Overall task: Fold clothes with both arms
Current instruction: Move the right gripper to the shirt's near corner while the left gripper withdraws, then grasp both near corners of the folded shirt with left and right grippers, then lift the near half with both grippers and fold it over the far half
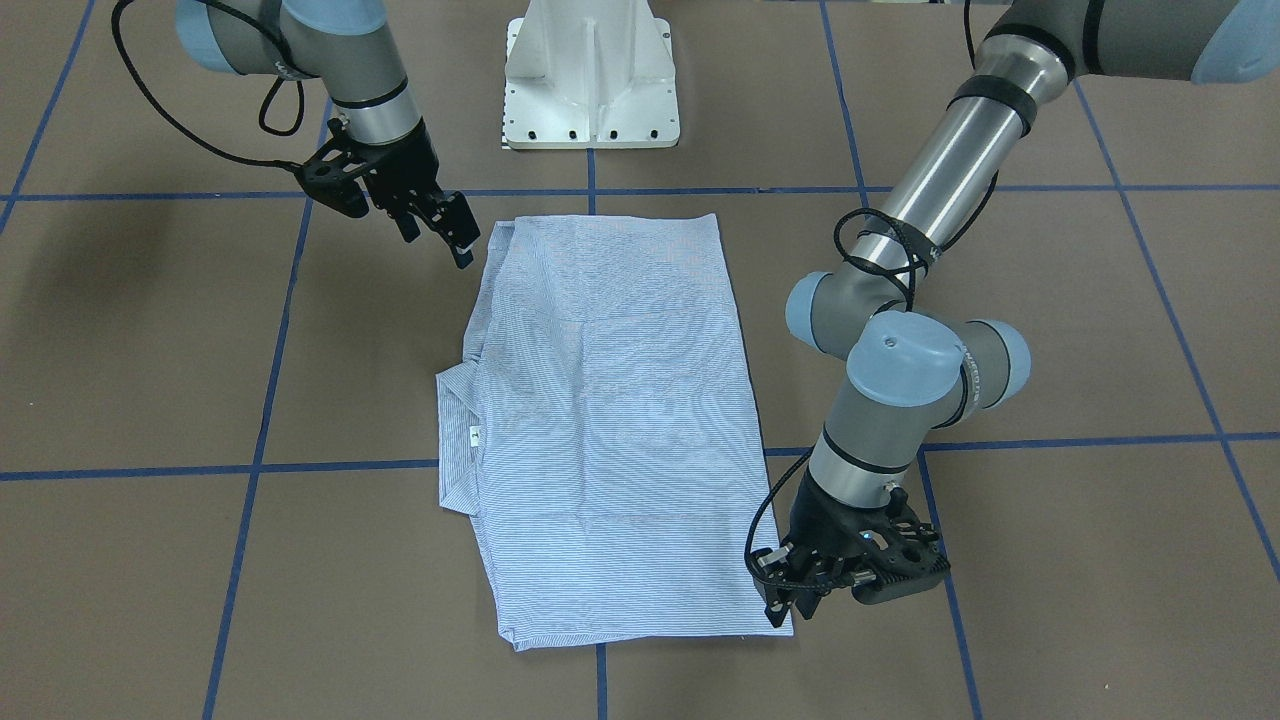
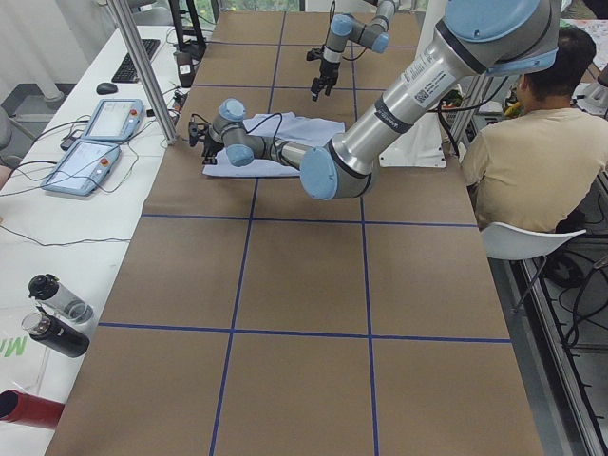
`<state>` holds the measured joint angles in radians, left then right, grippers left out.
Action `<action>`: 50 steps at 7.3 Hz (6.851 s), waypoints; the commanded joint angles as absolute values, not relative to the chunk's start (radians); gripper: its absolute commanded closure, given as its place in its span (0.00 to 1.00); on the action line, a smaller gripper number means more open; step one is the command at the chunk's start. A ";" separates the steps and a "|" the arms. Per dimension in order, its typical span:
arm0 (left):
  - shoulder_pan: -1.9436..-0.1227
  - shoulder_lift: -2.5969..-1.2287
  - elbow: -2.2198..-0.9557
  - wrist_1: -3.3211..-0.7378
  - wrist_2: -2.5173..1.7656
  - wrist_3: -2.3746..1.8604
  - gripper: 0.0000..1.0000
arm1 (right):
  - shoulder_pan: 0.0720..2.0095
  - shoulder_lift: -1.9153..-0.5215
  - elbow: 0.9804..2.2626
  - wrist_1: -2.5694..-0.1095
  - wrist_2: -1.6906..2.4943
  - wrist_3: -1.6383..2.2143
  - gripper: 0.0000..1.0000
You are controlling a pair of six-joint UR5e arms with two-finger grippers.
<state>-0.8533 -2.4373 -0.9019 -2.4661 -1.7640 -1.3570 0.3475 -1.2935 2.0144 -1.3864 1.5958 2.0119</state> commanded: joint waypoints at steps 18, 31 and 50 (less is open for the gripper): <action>-0.821 -2.121 -1.327 -2.441 -1.812 -1.435 0.38 | 0.173 -1.190 1.905 -1.388 1.410 2.396 1.00; -0.209 -1.710 -1.872 -2.442 -1.601 -2.152 0.35 | 0.141 -1.213 2.002 -1.493 1.410 2.396 1.00; -0.711 -2.009 -1.869 -2.092 -1.899 -1.903 1.00 | 0.642 -1.022 1.964 -1.597 1.854 2.200 1.00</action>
<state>-0.6475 -1.9513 -1.9487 -2.1179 -1.8853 -1.9550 0.5592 -1.0828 2.0590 -1.6018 1.7945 2.2778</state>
